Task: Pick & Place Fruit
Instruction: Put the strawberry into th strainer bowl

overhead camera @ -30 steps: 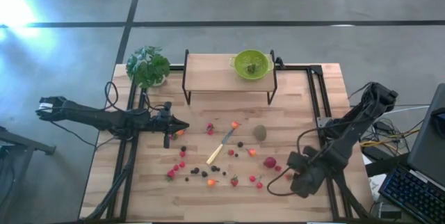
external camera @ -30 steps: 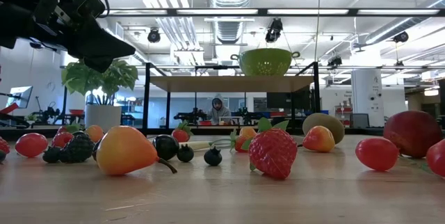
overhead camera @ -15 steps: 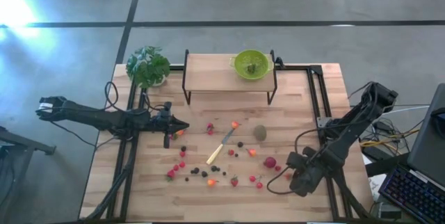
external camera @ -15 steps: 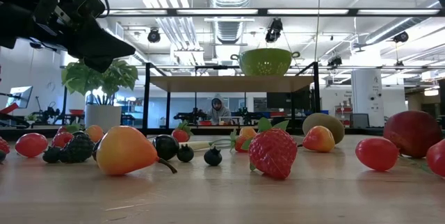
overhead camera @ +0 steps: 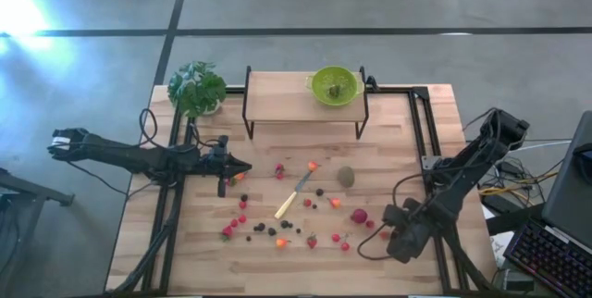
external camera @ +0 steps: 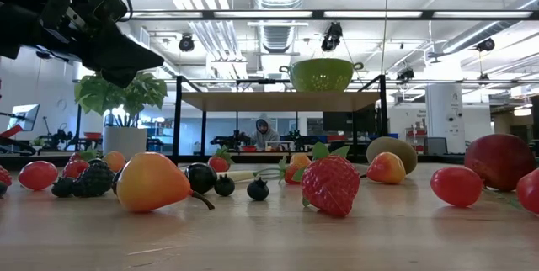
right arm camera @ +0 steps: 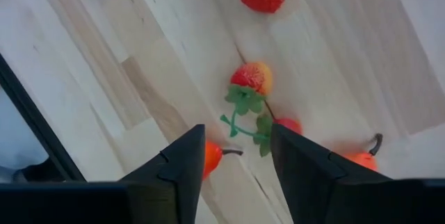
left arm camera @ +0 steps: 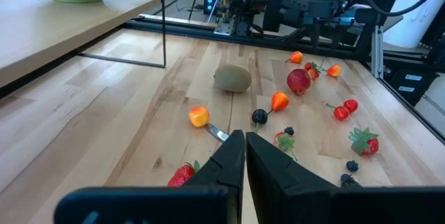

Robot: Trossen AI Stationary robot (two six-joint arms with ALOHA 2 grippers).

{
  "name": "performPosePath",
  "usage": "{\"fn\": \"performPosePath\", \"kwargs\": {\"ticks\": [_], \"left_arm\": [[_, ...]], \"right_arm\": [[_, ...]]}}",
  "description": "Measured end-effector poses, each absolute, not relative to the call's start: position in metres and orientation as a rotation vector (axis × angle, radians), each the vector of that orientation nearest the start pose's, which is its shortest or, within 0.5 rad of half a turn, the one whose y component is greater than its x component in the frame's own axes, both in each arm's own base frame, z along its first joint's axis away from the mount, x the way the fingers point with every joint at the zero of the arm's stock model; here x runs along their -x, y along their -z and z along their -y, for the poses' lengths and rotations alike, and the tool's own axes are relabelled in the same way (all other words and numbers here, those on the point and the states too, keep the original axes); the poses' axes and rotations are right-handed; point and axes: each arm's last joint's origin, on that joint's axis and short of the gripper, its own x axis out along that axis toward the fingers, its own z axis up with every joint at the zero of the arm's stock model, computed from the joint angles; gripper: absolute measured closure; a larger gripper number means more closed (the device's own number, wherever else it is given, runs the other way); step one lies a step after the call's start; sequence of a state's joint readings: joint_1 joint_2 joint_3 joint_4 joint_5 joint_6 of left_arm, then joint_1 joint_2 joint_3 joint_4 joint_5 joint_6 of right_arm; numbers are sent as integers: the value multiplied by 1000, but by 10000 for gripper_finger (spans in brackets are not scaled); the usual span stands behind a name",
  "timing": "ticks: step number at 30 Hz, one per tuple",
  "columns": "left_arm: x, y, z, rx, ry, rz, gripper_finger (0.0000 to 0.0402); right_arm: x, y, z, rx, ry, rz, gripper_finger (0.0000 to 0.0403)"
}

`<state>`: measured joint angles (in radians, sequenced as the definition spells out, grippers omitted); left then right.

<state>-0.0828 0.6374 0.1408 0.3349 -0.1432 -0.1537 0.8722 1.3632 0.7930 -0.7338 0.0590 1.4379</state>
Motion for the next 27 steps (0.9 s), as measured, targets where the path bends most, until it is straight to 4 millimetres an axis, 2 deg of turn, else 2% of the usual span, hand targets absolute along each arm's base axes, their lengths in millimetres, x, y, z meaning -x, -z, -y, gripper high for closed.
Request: {"fn": "performPosePath", "kwargs": {"ticks": [10,21,27], "left_arm": [[-147,-181,8,135,-72,-156,381],[-147,-181,8,135,-72,-156,381],[-147,-181,8,135,-73,-156,381]], "right_arm": [[-146,-184,-181,-604,228,-1291,275],[-144,-176,-178,-593,241,-1279,259],[-142,-166,-176,-608,223,-1272,272]]}}
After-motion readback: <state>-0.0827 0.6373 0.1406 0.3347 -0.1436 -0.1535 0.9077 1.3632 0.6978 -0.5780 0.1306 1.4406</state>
